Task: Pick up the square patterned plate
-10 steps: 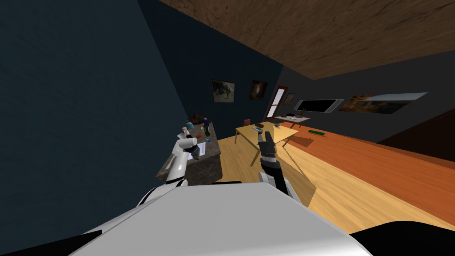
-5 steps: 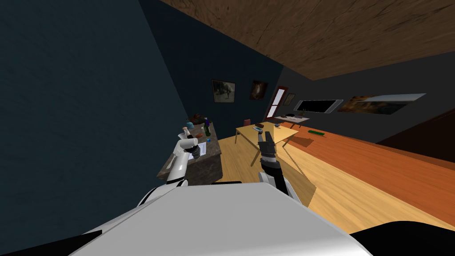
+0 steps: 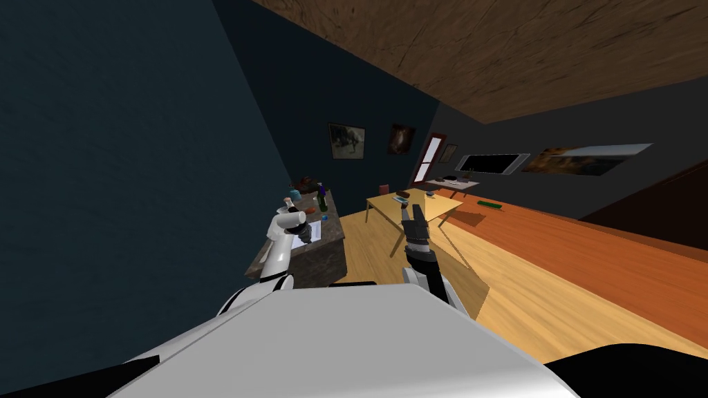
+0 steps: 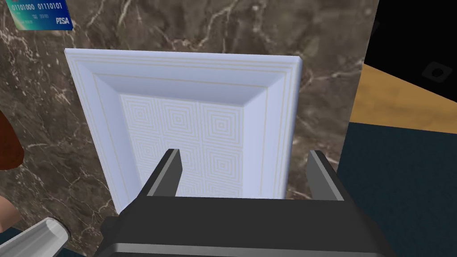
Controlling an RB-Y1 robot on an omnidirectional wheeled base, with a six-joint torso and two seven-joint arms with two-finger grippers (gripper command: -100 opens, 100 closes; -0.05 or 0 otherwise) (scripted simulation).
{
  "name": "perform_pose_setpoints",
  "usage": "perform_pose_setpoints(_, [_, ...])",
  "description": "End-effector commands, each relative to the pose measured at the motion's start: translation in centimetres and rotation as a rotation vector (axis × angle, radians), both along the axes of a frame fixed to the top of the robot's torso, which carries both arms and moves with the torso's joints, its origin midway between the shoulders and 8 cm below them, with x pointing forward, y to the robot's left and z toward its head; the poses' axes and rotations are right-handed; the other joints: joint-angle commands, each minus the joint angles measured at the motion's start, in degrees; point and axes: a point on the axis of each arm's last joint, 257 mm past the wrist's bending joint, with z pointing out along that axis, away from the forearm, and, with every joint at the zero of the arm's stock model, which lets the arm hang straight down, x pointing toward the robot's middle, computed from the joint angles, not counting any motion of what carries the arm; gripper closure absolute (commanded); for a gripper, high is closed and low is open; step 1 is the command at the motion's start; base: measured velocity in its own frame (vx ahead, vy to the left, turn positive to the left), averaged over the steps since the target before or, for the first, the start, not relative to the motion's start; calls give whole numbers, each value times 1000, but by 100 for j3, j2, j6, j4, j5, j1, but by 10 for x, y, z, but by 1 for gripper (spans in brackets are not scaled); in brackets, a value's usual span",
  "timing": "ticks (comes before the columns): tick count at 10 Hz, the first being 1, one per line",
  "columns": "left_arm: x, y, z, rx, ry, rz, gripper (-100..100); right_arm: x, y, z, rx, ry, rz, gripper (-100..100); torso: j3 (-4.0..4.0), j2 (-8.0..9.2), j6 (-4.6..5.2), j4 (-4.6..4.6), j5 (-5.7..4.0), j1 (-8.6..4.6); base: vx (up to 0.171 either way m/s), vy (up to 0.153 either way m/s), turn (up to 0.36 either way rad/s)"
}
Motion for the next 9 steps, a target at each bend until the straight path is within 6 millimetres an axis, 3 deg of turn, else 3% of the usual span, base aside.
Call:
perform_pose_setpoints(1, [14,2,11,-18,-45,4,-100,0,0,0,0,0,0,0,0,0,0,0,0,0,-52,75,-34])
perform_pose_setpoints(5, [42,9,43,-65,-147,37,-100,0,0,0,0,0,0,0,0,-1,-1,0,1,1,-42,73,-22])
perform_pose_setpoints(9, [45,11,41,-120,-141,126,-100,0,0,0,0,0,0,0,-13,-22,-3,-6,6,17,10,98,83])
